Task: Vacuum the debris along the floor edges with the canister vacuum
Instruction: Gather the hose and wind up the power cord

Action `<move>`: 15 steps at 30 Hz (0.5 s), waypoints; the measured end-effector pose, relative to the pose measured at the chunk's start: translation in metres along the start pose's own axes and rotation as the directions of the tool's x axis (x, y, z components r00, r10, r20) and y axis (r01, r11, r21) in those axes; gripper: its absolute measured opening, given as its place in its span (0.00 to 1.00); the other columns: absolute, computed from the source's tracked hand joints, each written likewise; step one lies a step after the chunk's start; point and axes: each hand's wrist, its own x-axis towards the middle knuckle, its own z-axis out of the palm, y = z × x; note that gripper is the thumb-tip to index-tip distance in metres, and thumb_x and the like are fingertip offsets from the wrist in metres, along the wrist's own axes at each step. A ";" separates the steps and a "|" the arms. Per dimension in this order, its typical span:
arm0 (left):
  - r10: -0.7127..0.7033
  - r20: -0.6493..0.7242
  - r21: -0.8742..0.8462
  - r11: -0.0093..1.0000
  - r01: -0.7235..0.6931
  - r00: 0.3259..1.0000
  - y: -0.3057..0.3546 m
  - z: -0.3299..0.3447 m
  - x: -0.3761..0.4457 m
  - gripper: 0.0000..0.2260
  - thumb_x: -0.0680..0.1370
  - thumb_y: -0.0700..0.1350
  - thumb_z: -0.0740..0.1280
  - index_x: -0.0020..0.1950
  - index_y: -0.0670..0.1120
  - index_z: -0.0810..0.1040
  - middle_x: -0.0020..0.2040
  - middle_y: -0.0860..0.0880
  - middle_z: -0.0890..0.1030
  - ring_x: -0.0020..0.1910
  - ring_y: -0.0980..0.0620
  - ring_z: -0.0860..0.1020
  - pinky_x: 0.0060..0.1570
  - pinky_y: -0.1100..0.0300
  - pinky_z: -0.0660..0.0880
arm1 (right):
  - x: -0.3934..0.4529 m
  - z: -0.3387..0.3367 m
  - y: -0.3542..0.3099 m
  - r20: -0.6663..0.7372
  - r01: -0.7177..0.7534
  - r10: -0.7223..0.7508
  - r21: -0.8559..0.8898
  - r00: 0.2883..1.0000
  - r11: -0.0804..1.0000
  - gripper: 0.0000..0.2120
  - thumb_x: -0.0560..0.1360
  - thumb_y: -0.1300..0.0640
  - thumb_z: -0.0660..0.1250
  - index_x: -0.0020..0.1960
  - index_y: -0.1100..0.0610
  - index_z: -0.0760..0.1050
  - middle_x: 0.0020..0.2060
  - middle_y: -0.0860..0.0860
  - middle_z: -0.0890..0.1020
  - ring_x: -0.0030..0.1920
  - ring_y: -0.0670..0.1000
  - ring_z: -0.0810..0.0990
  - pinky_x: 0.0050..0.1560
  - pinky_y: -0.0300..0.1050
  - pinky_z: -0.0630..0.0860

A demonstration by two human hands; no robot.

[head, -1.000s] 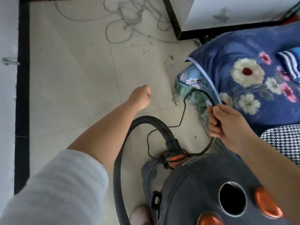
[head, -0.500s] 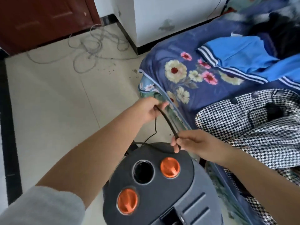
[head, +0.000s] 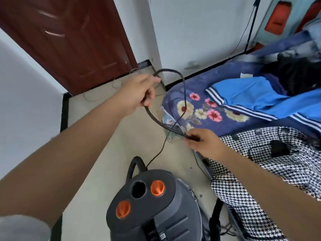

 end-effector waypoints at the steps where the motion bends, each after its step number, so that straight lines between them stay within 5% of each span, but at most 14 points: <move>1: -0.016 0.004 0.052 0.999 0.016 1.000 -0.004 0.000 -0.007 0.10 0.83 0.40 0.51 0.60 0.45 0.69 0.18 0.53 0.71 0.15 0.58 0.65 0.21 0.69 0.65 | -0.003 0.004 0.003 -0.014 0.000 0.000 -0.010 1.000 1.000 0.07 0.76 0.61 0.65 0.40 0.61 0.71 0.27 0.47 0.68 0.26 0.42 0.70 0.31 0.33 0.64; 3: -0.103 0.062 0.130 0.987 0.094 0.993 -0.017 -0.004 -0.025 0.14 0.82 0.37 0.51 0.65 0.47 0.66 0.20 0.52 0.74 0.16 0.58 0.69 0.29 0.65 0.67 | -0.010 0.014 0.011 -0.105 -0.018 0.016 -0.020 0.994 1.000 0.06 0.73 0.64 0.67 0.48 0.59 0.72 0.32 0.47 0.70 0.35 0.47 0.72 0.34 0.32 0.66; 5: -0.206 0.149 0.206 0.963 0.173 0.967 -0.032 -0.010 -0.048 0.12 0.81 0.35 0.51 0.59 0.45 0.70 0.22 0.52 0.76 0.19 0.58 0.71 0.35 0.60 0.68 | -0.015 0.025 0.021 -0.176 -0.032 0.035 0.023 0.984 0.999 0.23 0.69 0.67 0.70 0.62 0.62 0.69 0.47 0.53 0.73 0.51 0.56 0.74 0.43 0.35 0.67; 7: -0.258 0.228 0.259 0.946 0.197 0.939 -0.048 -0.014 -0.075 0.11 0.81 0.34 0.52 0.57 0.40 0.72 0.23 0.52 0.76 0.21 0.58 0.70 0.36 0.59 0.70 | -0.018 0.037 0.029 -0.094 -0.060 0.060 -0.003 0.994 0.998 0.39 0.67 0.66 0.73 0.73 0.62 0.57 0.66 0.59 0.64 0.67 0.57 0.64 0.60 0.41 0.64; 9: -0.279 0.320 0.241 0.948 0.207 0.905 -0.063 -0.013 -0.101 0.13 0.81 0.33 0.51 0.58 0.39 0.73 0.23 0.52 0.73 0.22 0.58 0.68 0.35 0.62 0.73 | -0.021 0.055 0.034 0.069 -0.027 0.035 -0.122 0.997 0.992 0.46 0.68 0.62 0.74 0.76 0.58 0.49 0.74 0.57 0.52 0.74 0.56 0.55 0.71 0.46 0.57; 12: -0.310 0.431 0.126 0.951 0.284 0.848 -0.084 -0.008 -0.134 0.14 0.80 0.33 0.50 0.53 0.43 0.74 0.23 0.53 0.70 0.23 0.57 0.66 0.32 0.67 0.73 | -0.028 0.086 0.045 0.280 0.170 -0.082 -0.308 0.956 0.936 0.31 0.74 0.61 0.68 0.74 0.55 0.59 0.72 0.55 0.62 0.72 0.54 0.59 0.70 0.44 0.55; 14: -0.303 0.388 -0.016 0.942 0.335 0.870 -0.100 -0.006 -0.151 0.14 0.80 0.34 0.51 0.52 0.43 0.75 0.24 0.52 0.68 0.23 0.56 0.65 0.32 0.66 0.73 | -0.039 0.104 0.050 0.408 0.197 -0.037 -0.358 0.912 0.913 0.10 0.77 0.60 0.62 0.58 0.57 0.76 0.55 0.56 0.79 0.58 0.55 0.73 0.60 0.47 0.66; 15: -0.295 0.354 -0.104 0.930 0.351 0.888 -0.106 -0.005 -0.158 0.13 0.79 0.34 0.52 0.52 0.42 0.75 0.24 0.52 0.68 0.23 0.55 0.64 0.32 0.65 0.72 | -0.048 0.109 0.055 0.446 0.202 -0.012 -0.382 0.895 0.902 0.07 0.78 0.58 0.59 0.50 0.58 0.76 0.46 0.57 0.80 0.51 0.57 0.75 0.51 0.47 0.69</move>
